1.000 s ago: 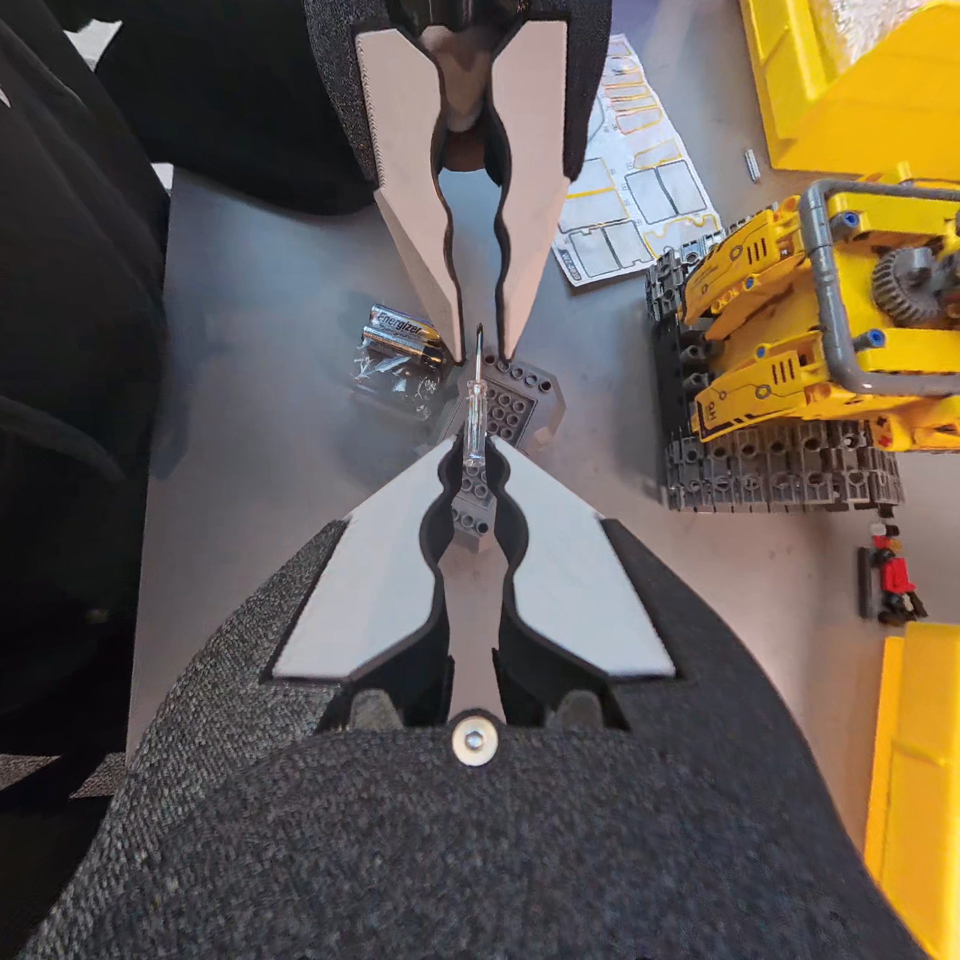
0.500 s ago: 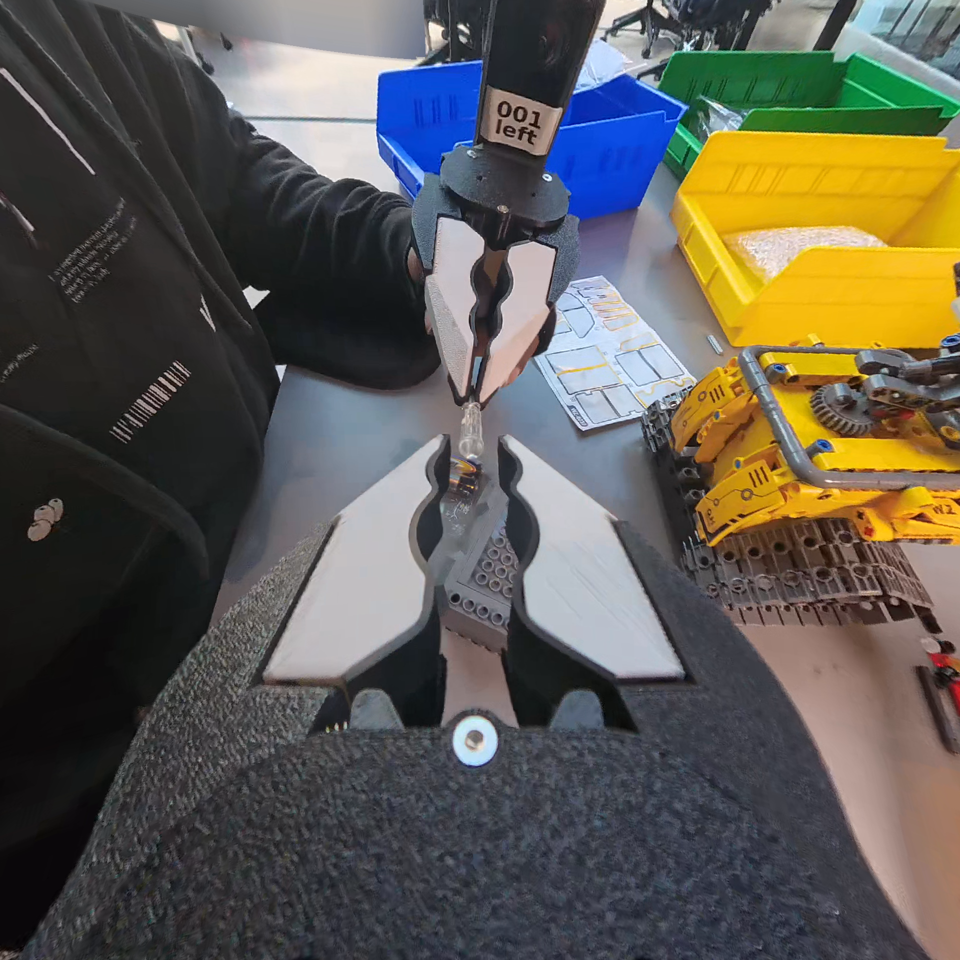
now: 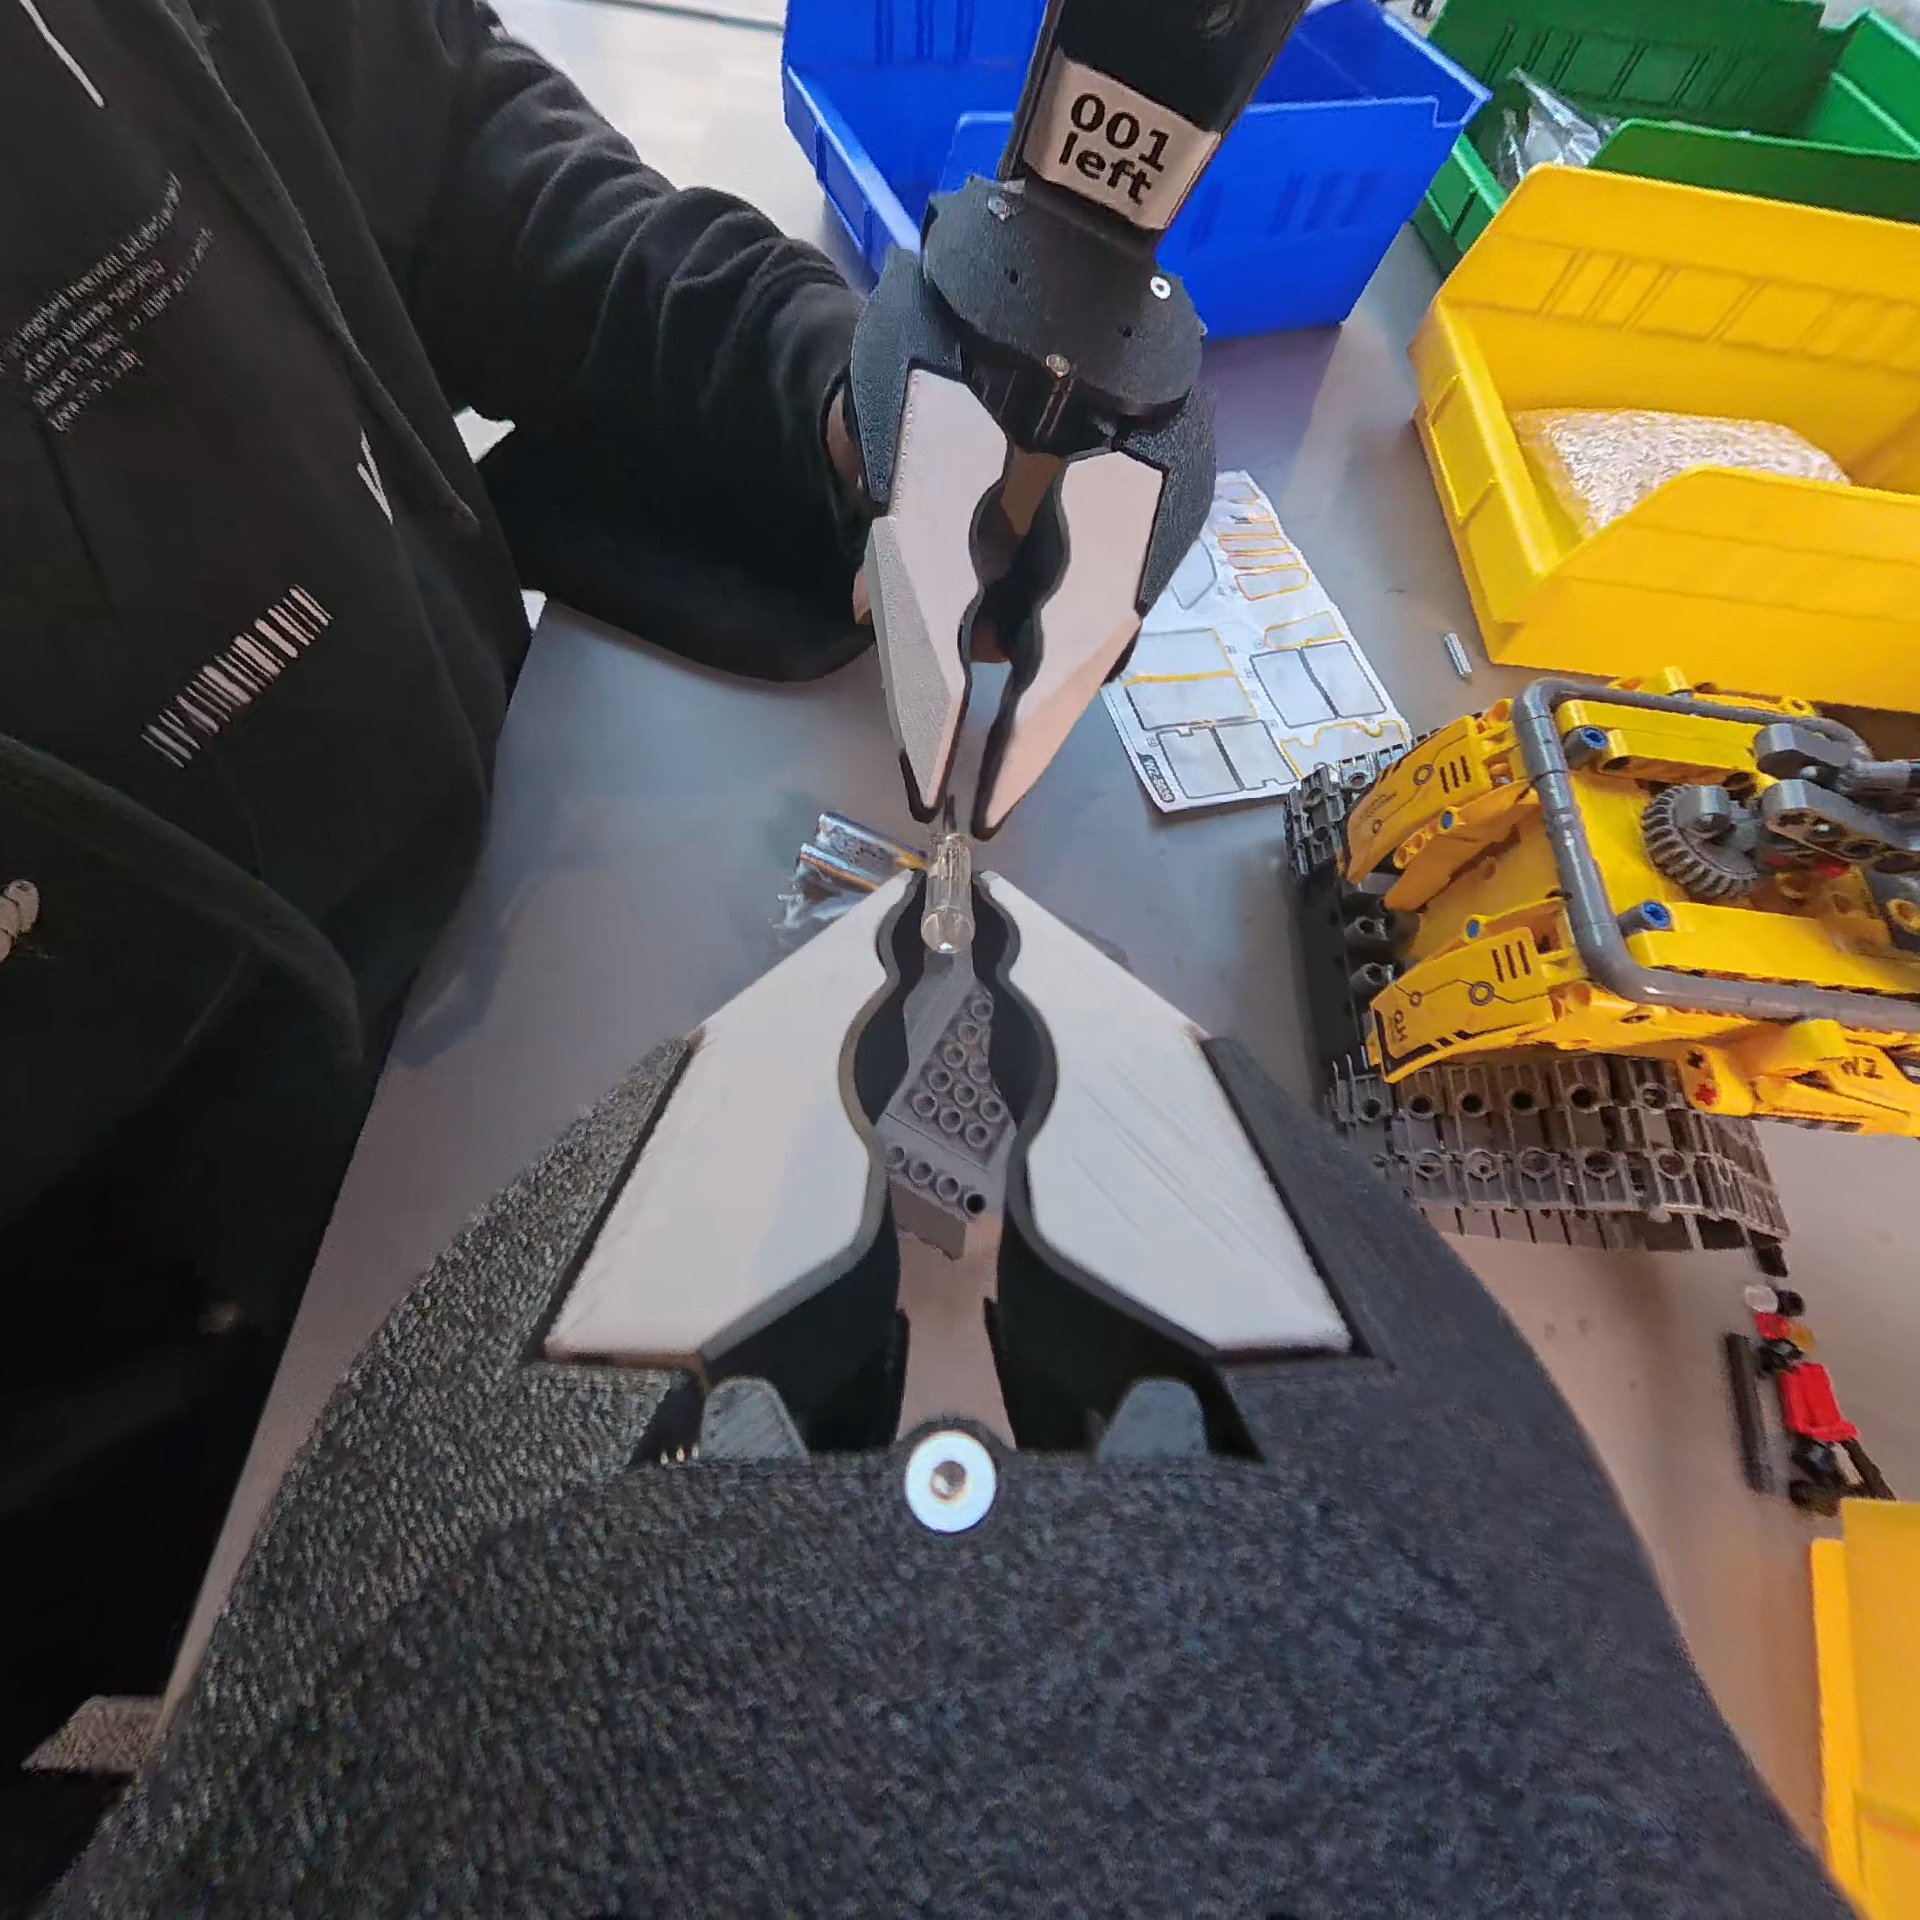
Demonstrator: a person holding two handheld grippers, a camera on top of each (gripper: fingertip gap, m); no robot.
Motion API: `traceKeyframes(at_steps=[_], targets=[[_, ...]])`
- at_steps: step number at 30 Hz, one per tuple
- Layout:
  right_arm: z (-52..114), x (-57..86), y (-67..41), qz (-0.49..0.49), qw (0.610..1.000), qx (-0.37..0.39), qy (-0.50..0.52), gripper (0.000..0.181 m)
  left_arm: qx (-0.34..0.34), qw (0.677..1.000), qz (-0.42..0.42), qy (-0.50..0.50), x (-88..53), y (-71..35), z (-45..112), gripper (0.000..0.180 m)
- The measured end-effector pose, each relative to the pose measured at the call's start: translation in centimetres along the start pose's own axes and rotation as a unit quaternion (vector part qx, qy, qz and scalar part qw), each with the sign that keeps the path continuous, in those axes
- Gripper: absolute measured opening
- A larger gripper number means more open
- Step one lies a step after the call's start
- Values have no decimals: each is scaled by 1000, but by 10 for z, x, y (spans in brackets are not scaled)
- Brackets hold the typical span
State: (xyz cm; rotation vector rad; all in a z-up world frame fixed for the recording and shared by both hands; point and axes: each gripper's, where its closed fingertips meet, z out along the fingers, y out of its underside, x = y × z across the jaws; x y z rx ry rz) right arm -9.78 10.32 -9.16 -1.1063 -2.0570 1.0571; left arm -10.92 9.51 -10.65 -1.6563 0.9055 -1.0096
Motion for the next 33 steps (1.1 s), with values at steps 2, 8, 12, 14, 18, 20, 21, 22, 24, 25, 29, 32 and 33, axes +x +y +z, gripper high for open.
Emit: traceKeyframes(at_steps=[2,8,12,14,18,20,21,22,24,25,29,32,33], targets=[[-4,10,13,-19,999,-50,3,8,-32,999,2,-32,-13,13,-2,30],[-8,29,48,-87,973,-211,-36,8,-148,984,9,-97,-37,58,4,62],[-4,28,56,-126,952,-266,-78,8,-180,976,37,-115,-45,65,8,57],[-3,29,59,-145,942,-289,-91,8,-180,977,38,-109,-46,65,8,56],[-4,29,62,-164,927,-316,-117,8,-182,978,63,-84,-45,65,7,52],[-4,27,61,-169,923,-319,-129,8,-181,978,74,-66,-45,65,7,51],[-4,26,60,-170,923,-319,-135,8,-180,979,79,-56,-45,65,6,50],[-4,26,60,-172,921,-321,-137,8,-180,979,83,-46,-45,65,6,50],[-4,26,60,-175,919,-325,-140,8,-174,981,81,-32,-47,64,5,47],[-4,26,59,-172,919,-324,-141,8,-172,982,76,-31,-49,63,3,43],[-9,25,61,-149,927,-314,-139,8,-140,986,47,-83,-67,50,-20,43],[-13,26,60,-129,939,-294,-122,8,-105,989,12,-102,-61,38,-30,56],[-14,26,59,-122,944,-284,-116,8,-109,989,1,-103,-55,39,-28,66]])
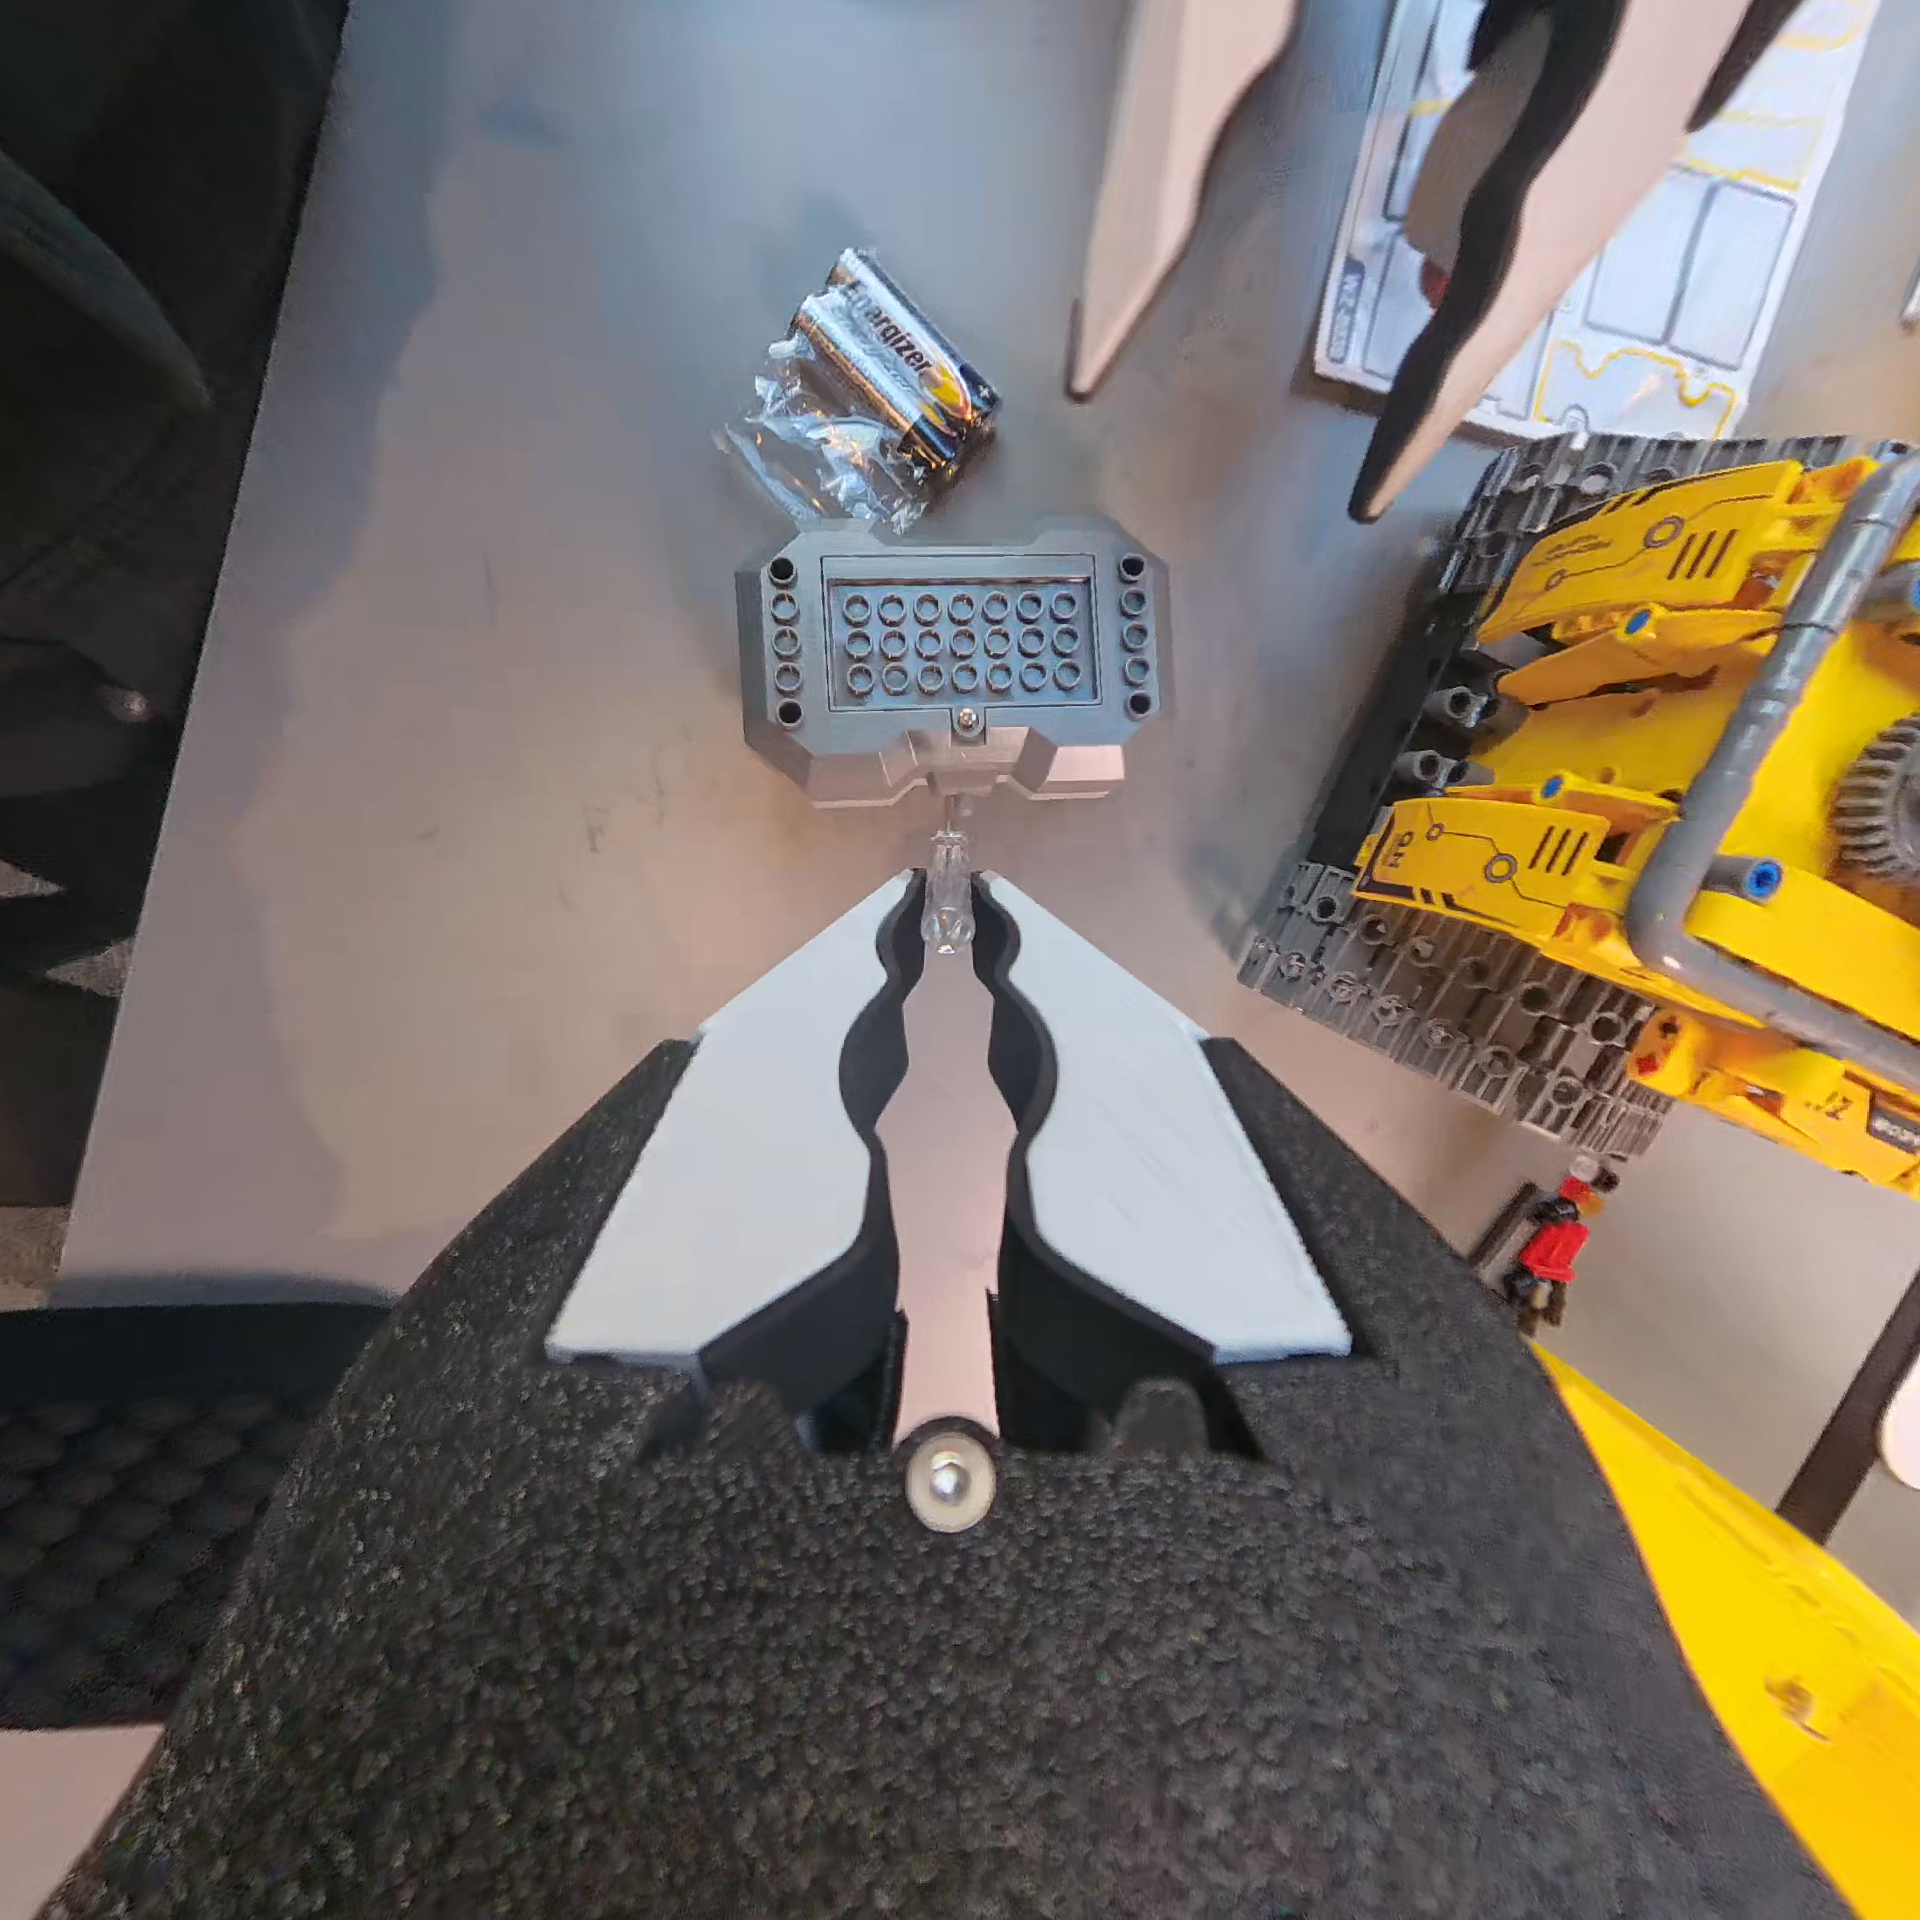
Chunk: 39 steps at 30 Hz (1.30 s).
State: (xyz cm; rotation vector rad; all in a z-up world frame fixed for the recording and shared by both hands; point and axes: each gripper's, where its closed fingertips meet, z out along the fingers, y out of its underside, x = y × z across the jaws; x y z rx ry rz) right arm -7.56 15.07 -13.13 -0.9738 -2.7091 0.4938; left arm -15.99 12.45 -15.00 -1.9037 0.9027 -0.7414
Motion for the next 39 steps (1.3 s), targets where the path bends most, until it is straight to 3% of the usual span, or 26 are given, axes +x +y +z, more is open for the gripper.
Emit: traceKeyframes(at_steps=[3,8,12,21,32,37,39], targets=[[-3,-2,-3,15,999,25,15,8,-49,998,-40,-18,21,10,16,100],[-2,-1,4,34,998,40,40,8,-138,982,-72,-102,26,32,51,131],[-4,0,0,43,995,67,57,8,-166,981,-46,-85,25,38,63,125],[2,-2,2,59,993,72,75,8,-105,994,-16,-1,19,21,58,115],[18,-9,1,86,991,87,52,8,-89,996,-16,1,23,19,61,115],[19,-10,1,91,991,81,48,8,-107,994,-5,-37,20,26,59,129],[20,-10,1,94,991,81,45,8,-115,992,5,-47,21,30,62,126]])
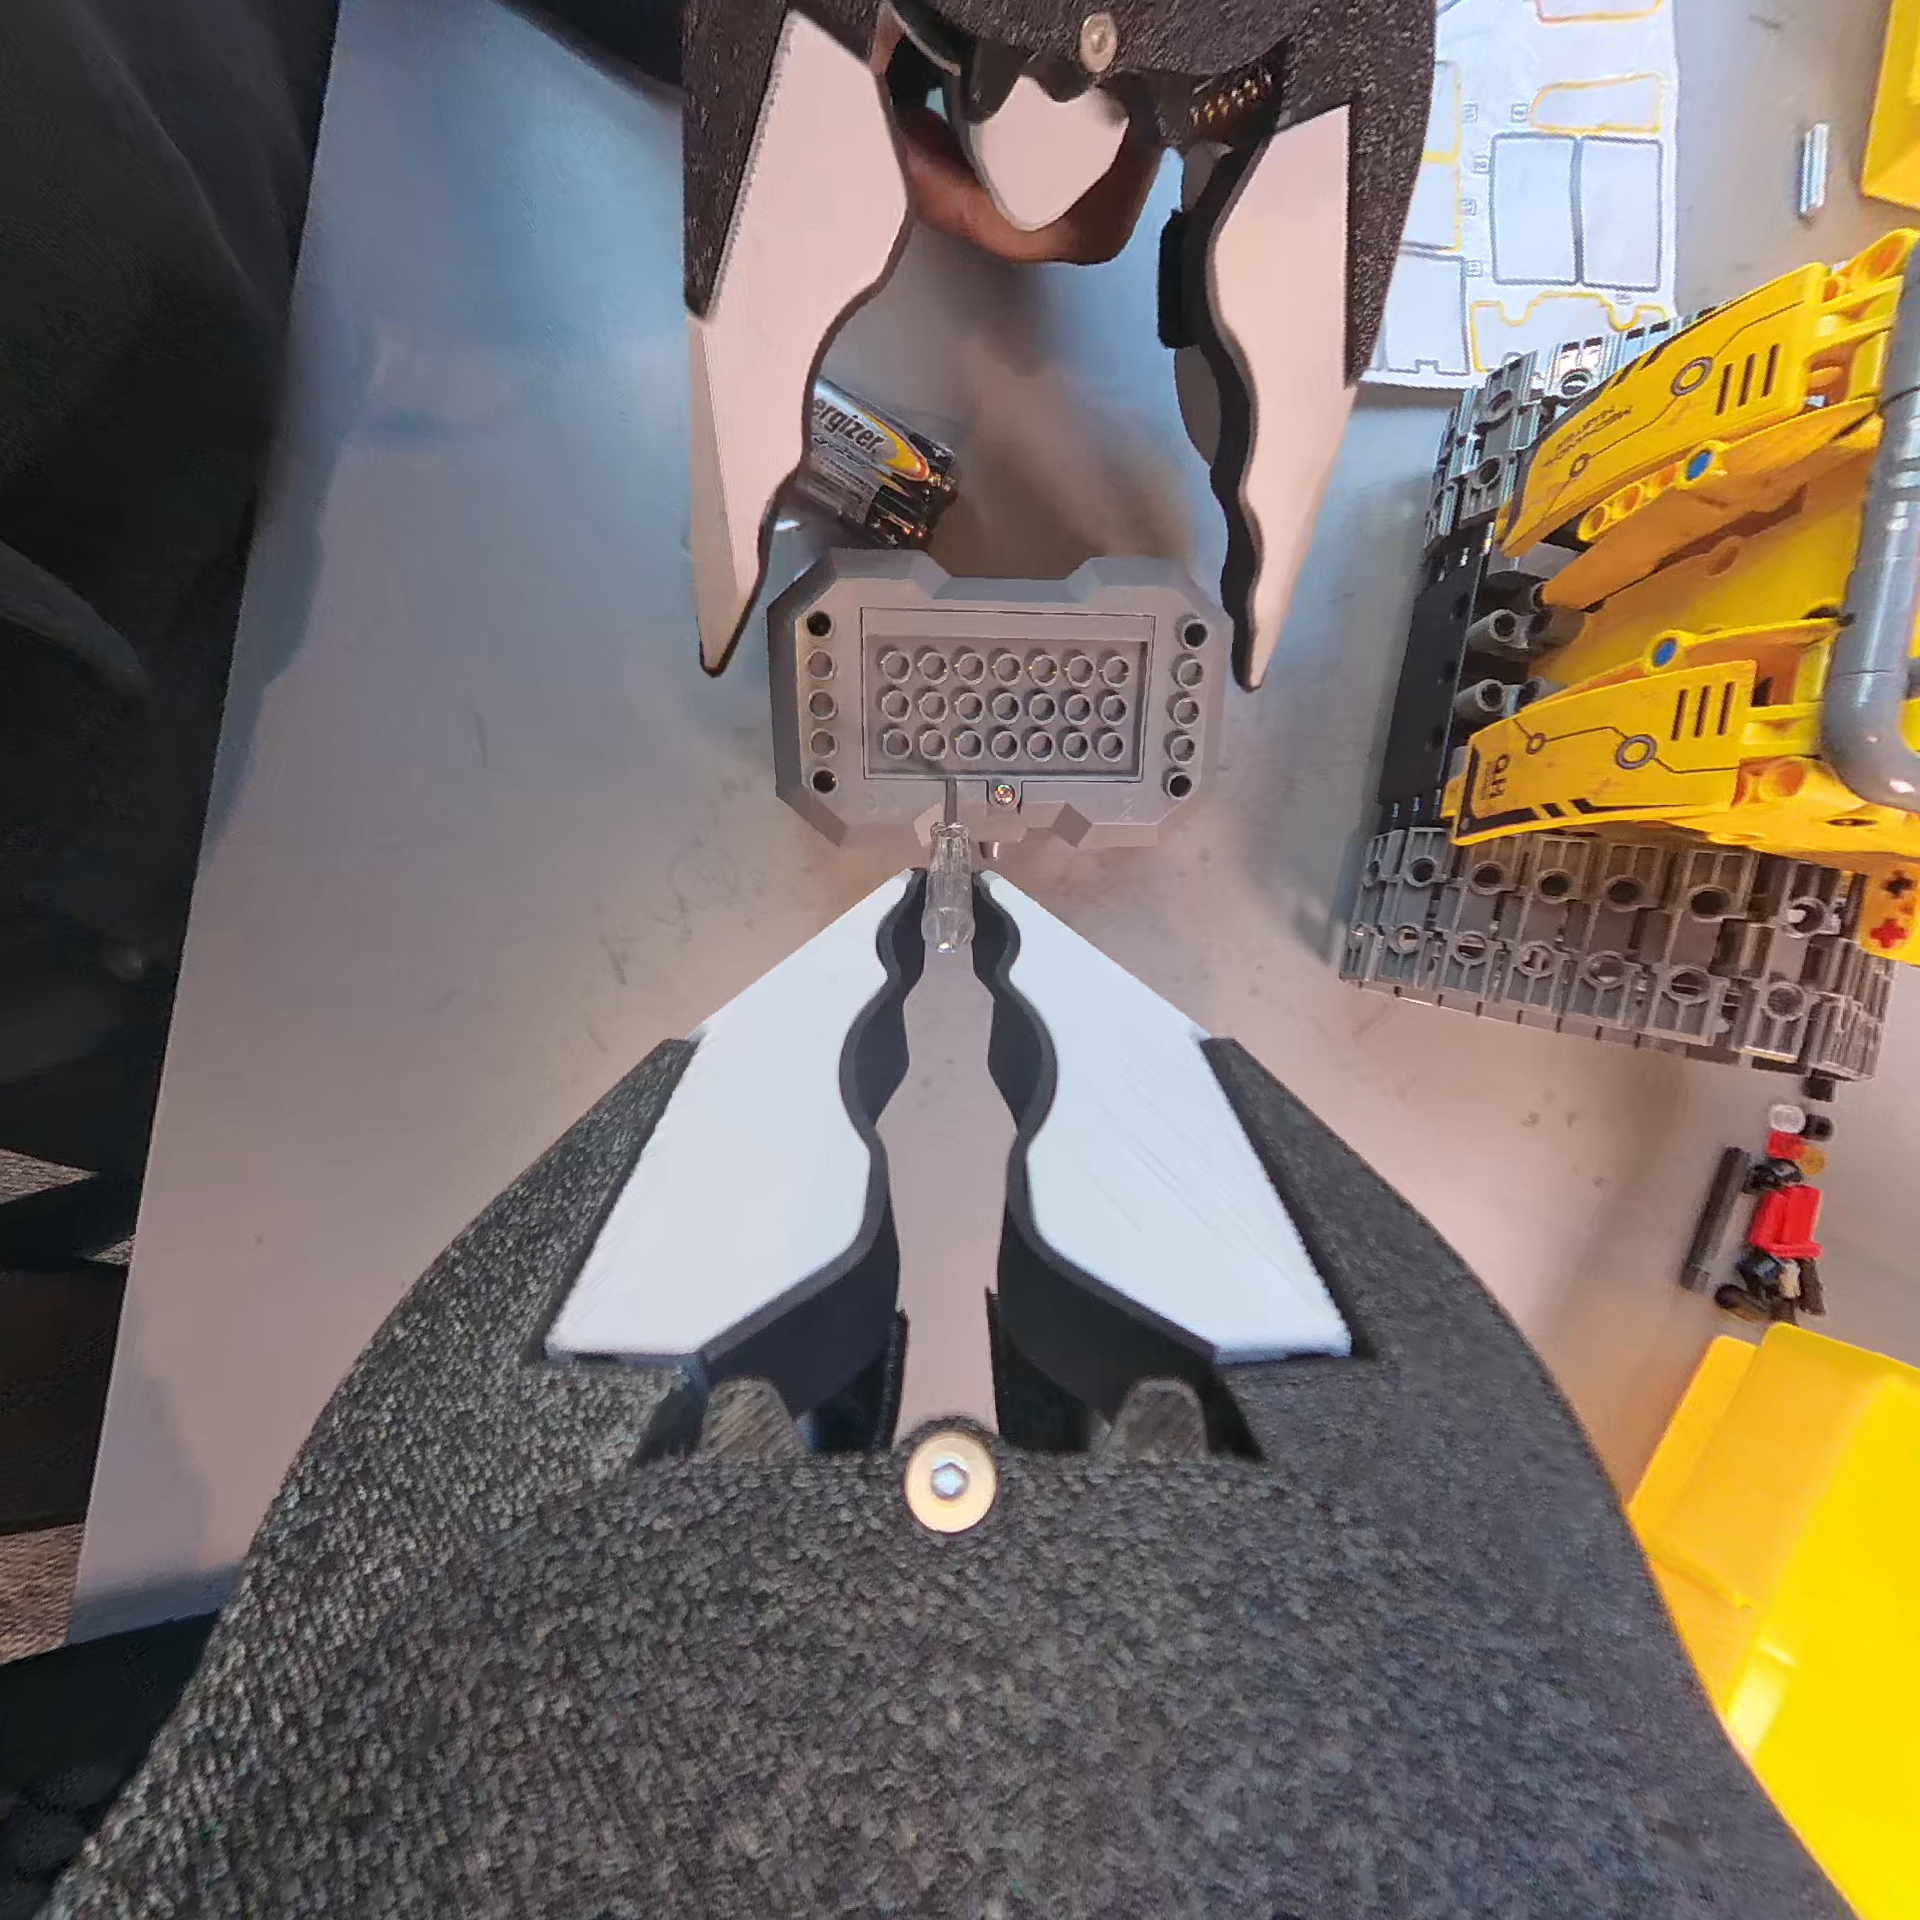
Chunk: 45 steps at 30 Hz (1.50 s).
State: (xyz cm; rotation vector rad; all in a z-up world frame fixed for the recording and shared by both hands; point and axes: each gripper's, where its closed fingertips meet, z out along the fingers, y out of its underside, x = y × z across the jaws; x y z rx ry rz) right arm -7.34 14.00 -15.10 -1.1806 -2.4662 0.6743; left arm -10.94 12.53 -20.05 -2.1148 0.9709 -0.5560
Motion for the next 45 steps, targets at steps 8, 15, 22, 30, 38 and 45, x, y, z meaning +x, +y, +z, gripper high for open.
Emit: traceKeyframes(at_steps=[8,15,22,30,38,45], targets=[[-5,6,-5,-1,1000,7,7,7,-1,1000,15,12,-1,0,1,123],[-11,6,-22,-7,999,43,12,7,33,999,7,22,0,-7,-18,117],[-14,2,-47,9,993,112,21,8,123,990,64,16,16,-41,-47,29],[-14,-4,-58,18,990,138,10,8,132,988,56,54,29,-44,-48,0],[-17,-10,-65,-13,989,150,7,14,149,985,39,84,35,-48,-51,0],[-17,-7,-68,-18,988,152,12,11,150,984,35,86,34,-48,-51,0]])
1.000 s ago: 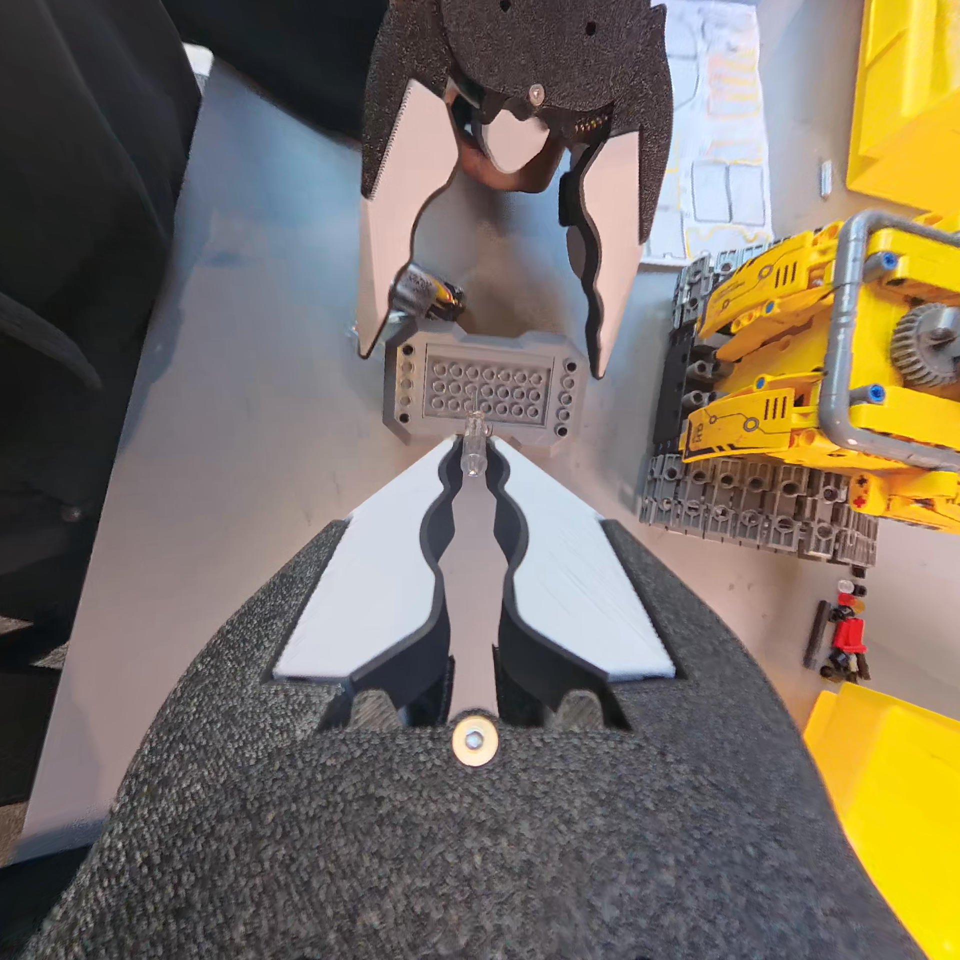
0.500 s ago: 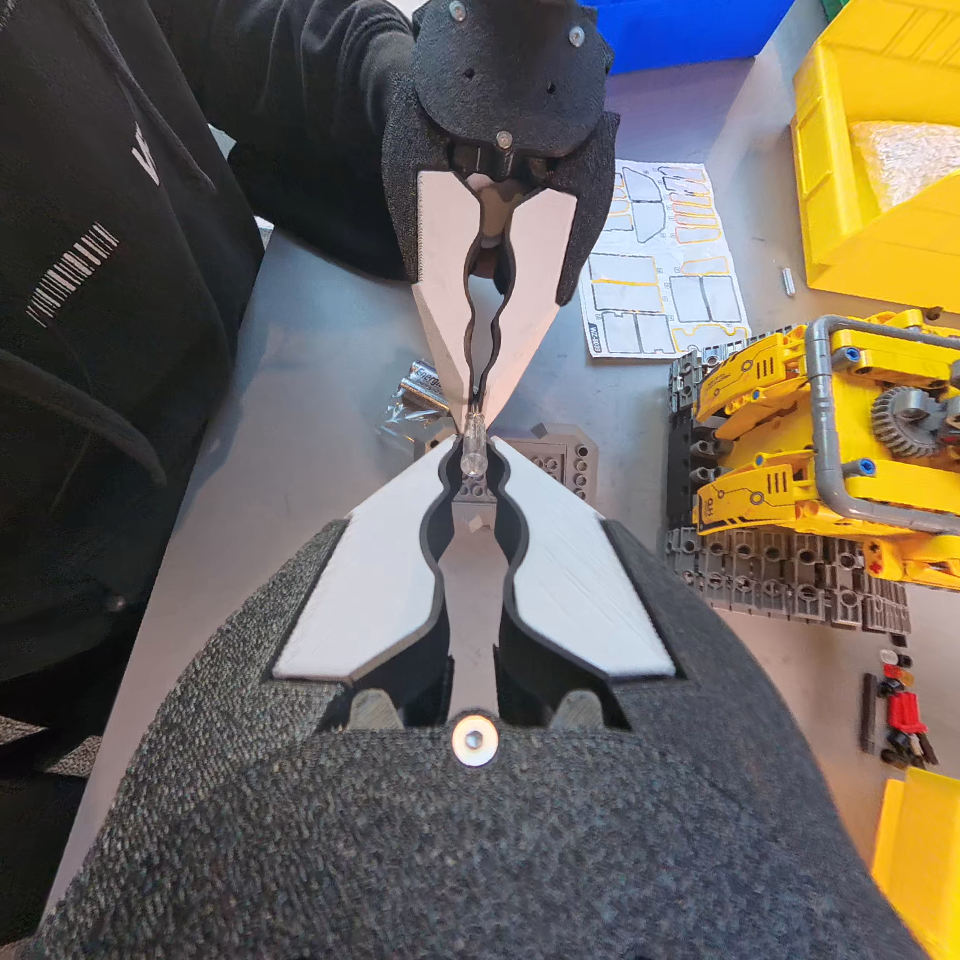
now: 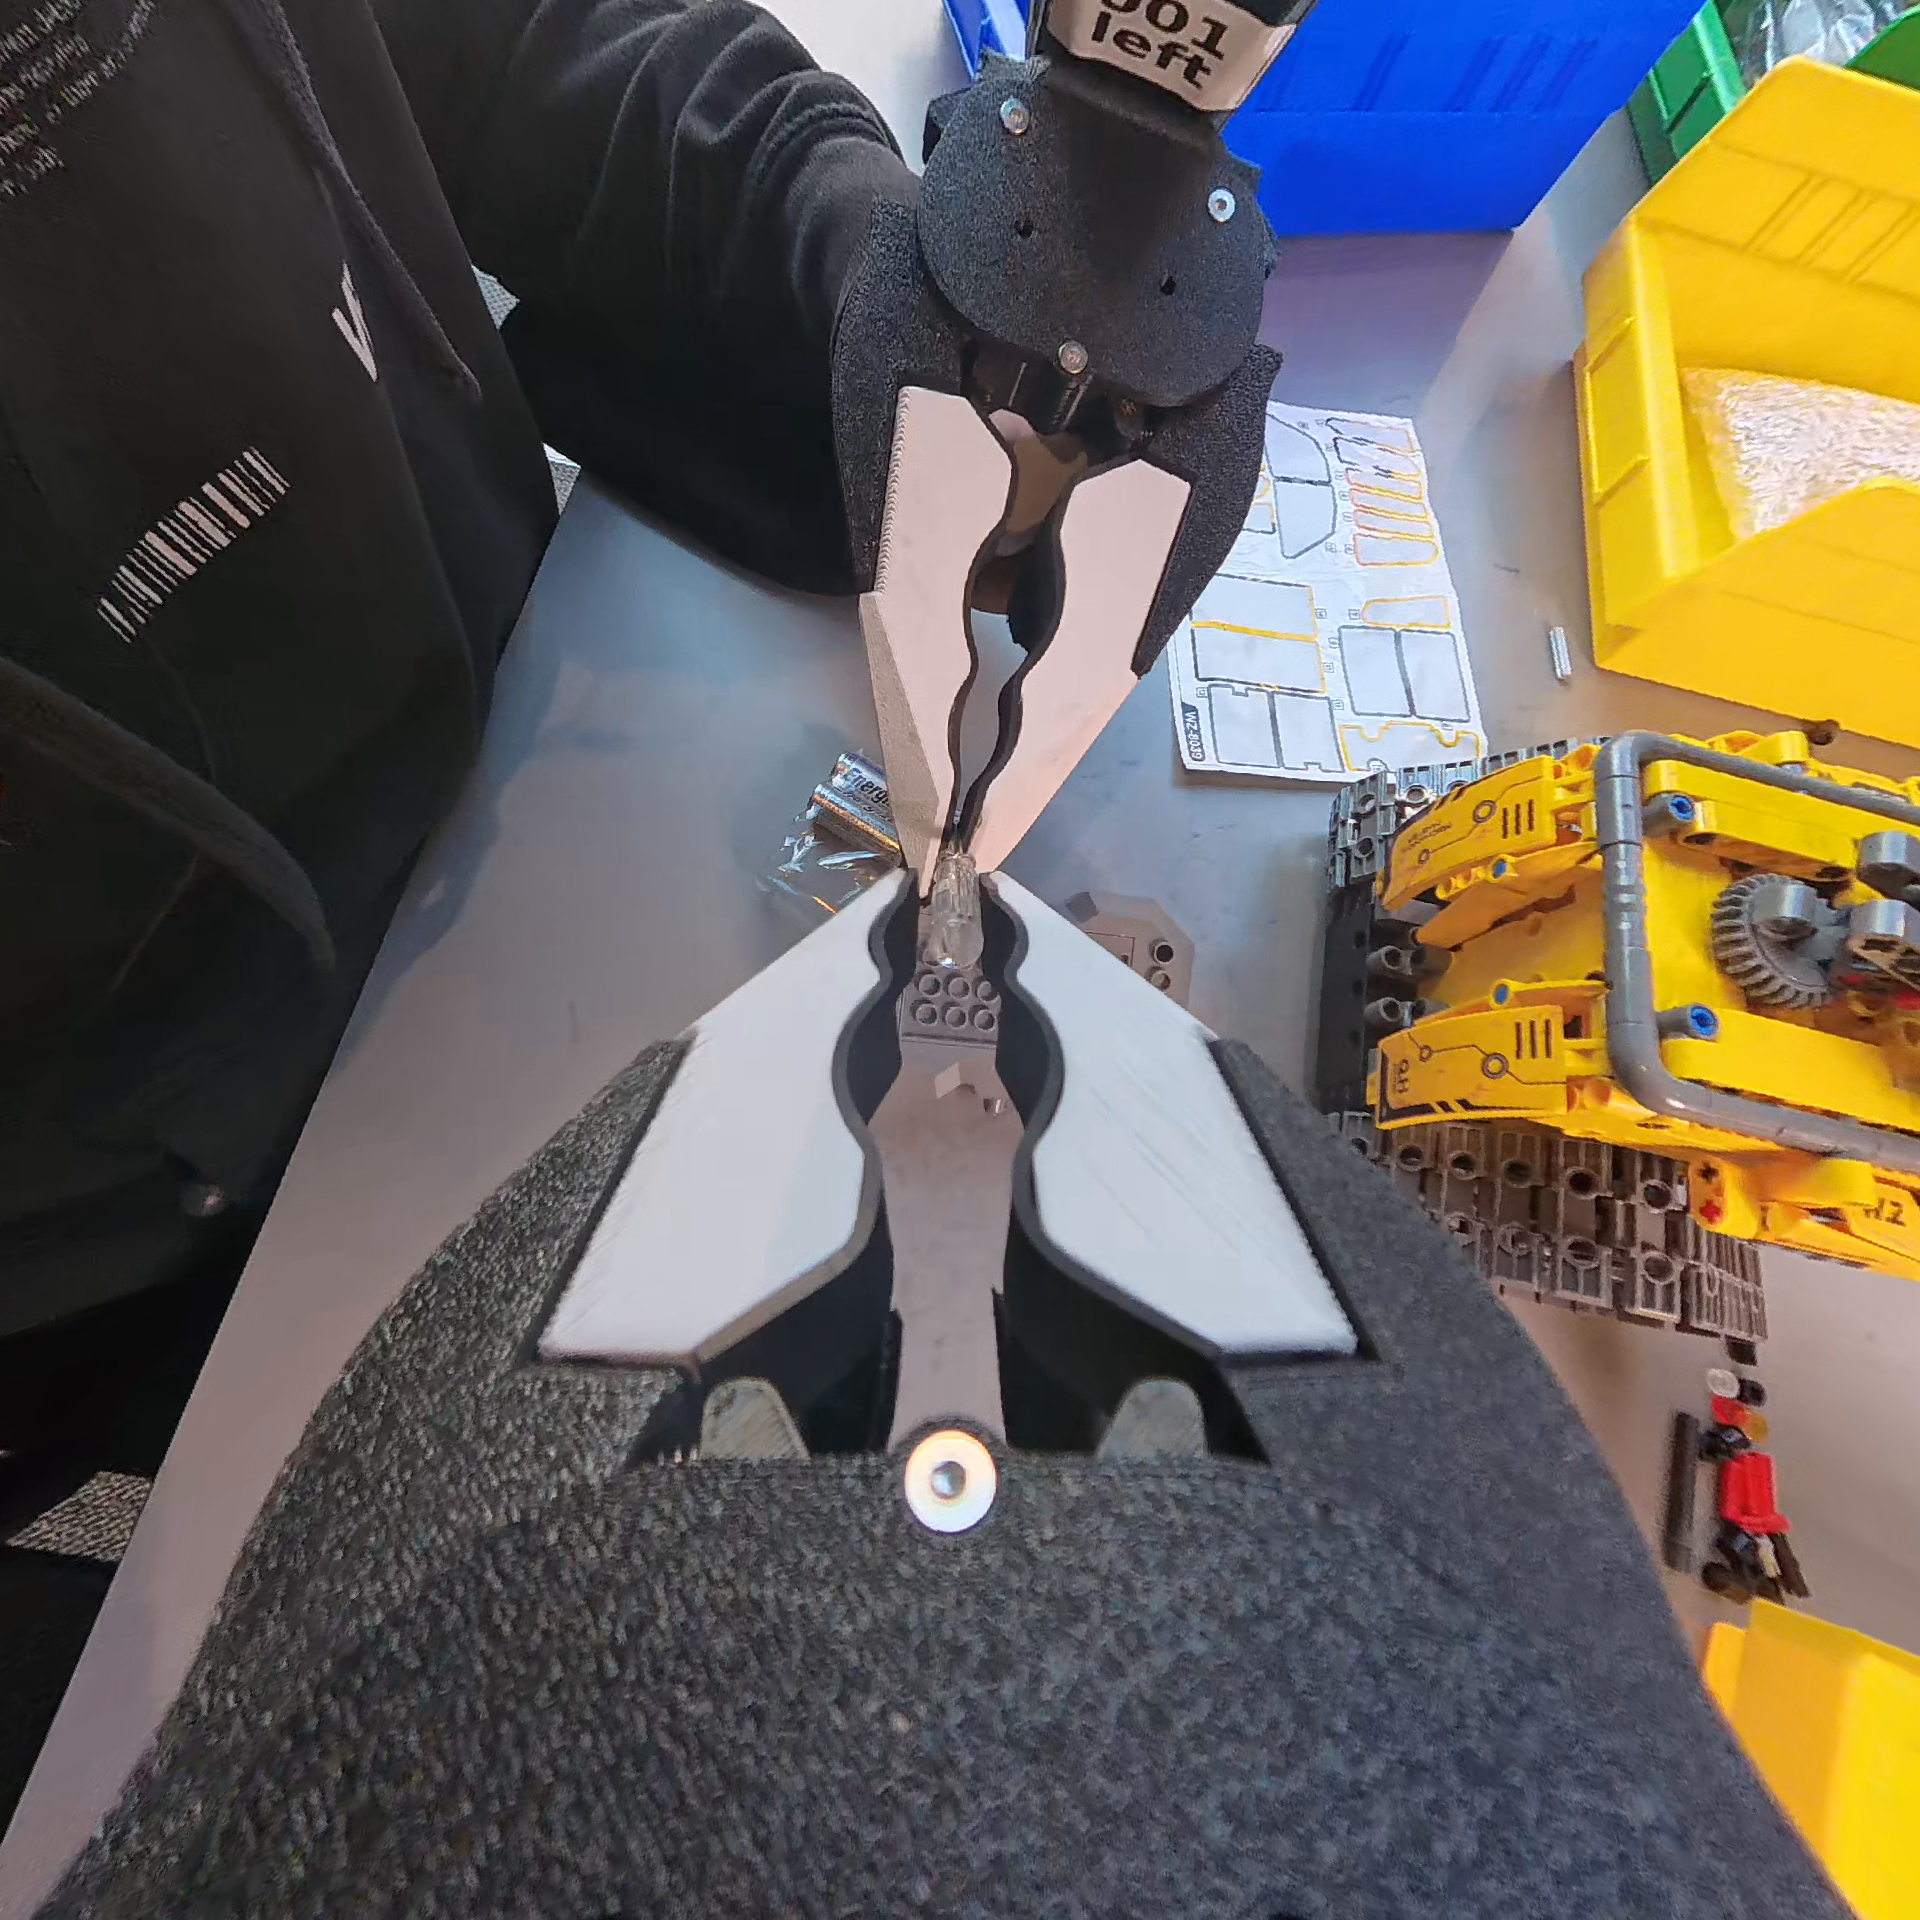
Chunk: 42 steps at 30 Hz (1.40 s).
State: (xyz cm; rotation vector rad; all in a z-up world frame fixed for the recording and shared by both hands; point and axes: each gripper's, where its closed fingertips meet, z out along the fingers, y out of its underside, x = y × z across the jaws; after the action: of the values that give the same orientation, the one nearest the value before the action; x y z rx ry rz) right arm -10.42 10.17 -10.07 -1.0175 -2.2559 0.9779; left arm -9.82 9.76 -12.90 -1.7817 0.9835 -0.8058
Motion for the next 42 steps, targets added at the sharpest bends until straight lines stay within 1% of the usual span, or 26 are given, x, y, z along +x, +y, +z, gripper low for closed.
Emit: traceKeyframes(at_steps=[9,10,13,14,16,18,19,20,21,23,25,27,28,42], targets=[[2,0,1,9,1000,-18,-12,8,-7,1000,-6,7,0,3,2,0],[1,1,2,10,1000,-25,-12,8,-8,1000,-8,2,-3,4,0,6],[-1,12,19,3,998,-69,-4,8,-10,999,-21,-22,-15,8,-9,62],[-1,14,24,9,997,-80,-8,8,-15,999,-26,-33,-20,11,-11,76],[-1,17,36,1,994,-107,-11,8,-38,997,-31,-51,-28,22,-8,100],[0,17,44,-1,992,-124,-21,8,-61,996,-37,-59,-31,32,-1,117],[0,17,46,-3,992,-128,-24,8,-75,994,-38,-65,-32,37,3,125],[0,18,48,-3,991,-130,-26,8,-89,993,-34,-73,-34,43,6,128],[0,18,48,-3,991,-130,-28,8,-98,992,-31,-75,-35,46,10,131],[-1,18,51,-5,990,-135,-31,8,-108,991,-31,-72,-34,49,14,130],[0,17,53,-4,990,-137,-37,8,-118,990,-26,-76,-36,52,16,125],[1,17,55,-3,990,-139,-40,8,-124,989,-22,-74,-35,55,18,115],[1,16,56,-3,990,-139,-41,8,-126,989,-23,-73,-35,56,18,114],[4,17,60,-10,988,-149,-46,8,-124,990,-22,-71,-35,56,18,113]])
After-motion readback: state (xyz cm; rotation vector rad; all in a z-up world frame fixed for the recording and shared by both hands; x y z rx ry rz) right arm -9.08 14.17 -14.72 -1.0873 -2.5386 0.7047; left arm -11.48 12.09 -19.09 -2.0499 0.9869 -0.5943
